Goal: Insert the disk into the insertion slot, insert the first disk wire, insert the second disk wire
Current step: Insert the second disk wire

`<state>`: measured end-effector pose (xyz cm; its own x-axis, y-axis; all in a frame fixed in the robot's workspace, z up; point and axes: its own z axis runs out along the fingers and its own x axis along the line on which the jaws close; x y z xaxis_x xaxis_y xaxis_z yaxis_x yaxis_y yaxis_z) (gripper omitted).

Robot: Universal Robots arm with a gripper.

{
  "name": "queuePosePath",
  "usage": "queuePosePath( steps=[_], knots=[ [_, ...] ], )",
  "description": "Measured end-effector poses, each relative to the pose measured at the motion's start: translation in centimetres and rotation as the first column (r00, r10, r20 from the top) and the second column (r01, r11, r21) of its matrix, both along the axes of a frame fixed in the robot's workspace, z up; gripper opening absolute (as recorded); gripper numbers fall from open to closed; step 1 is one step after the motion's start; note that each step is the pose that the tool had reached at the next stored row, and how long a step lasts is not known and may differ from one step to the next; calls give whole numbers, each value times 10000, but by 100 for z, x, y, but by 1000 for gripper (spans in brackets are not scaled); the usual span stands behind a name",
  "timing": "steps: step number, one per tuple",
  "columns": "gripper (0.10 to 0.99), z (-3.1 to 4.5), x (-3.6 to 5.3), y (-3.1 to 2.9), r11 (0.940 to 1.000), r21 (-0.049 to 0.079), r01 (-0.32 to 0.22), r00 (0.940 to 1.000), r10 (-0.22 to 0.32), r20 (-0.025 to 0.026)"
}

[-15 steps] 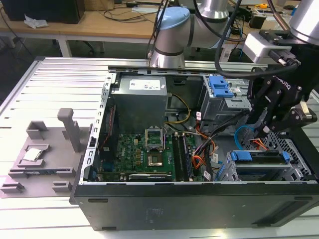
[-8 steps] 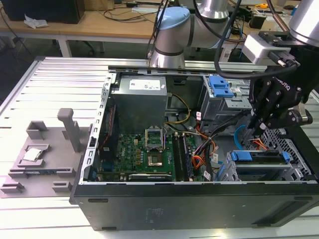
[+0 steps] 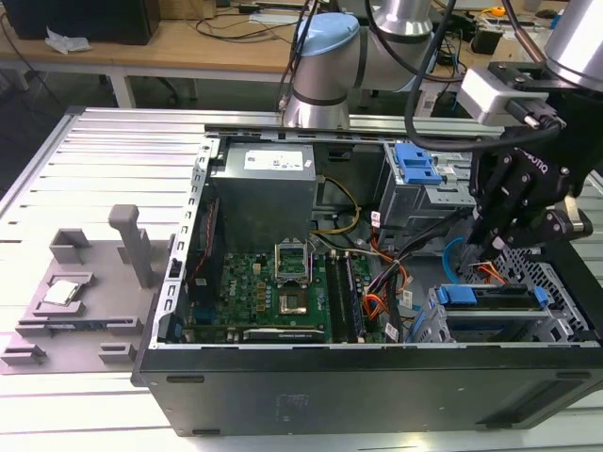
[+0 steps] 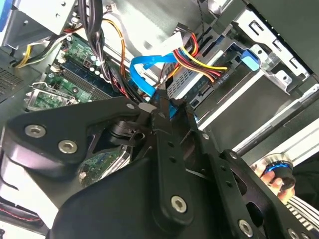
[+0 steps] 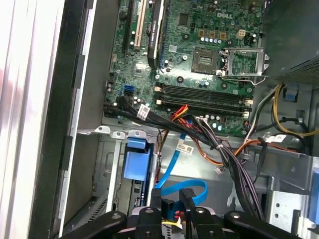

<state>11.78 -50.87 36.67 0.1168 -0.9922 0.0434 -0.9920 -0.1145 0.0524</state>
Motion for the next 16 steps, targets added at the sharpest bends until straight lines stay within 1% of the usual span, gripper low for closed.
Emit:
queuePosePath(
  steps=[1,2,5,6,7,11,12,14,15,16],
  knots=[
    [286,0,0,-2,9999,-152,-1,10000,1,0],
    [286,0,0,-4,9998,-194,0,10000,0,0],
    [275,0,0,-5,9998,-196,0,10000,0,0],
    [208,0,0,-5,9998,-196,0,10000,0,0],
    [165,0,0,-6,9998,-195,0,10000,0,0],
    [165,0,0,-10,9998,-194,0,10000,0,0],
    [165,0,-1,-40,9999,-156,1,10000,-1,0],
    [165,-4,-1,-83,10000,-13,1,10000,-1,0],
    [165,-5,0,-124,9999,121,0,10000,0,1],
    [165,-8,0,-152,9999,156,2,10000,-2,0]
  ],
)
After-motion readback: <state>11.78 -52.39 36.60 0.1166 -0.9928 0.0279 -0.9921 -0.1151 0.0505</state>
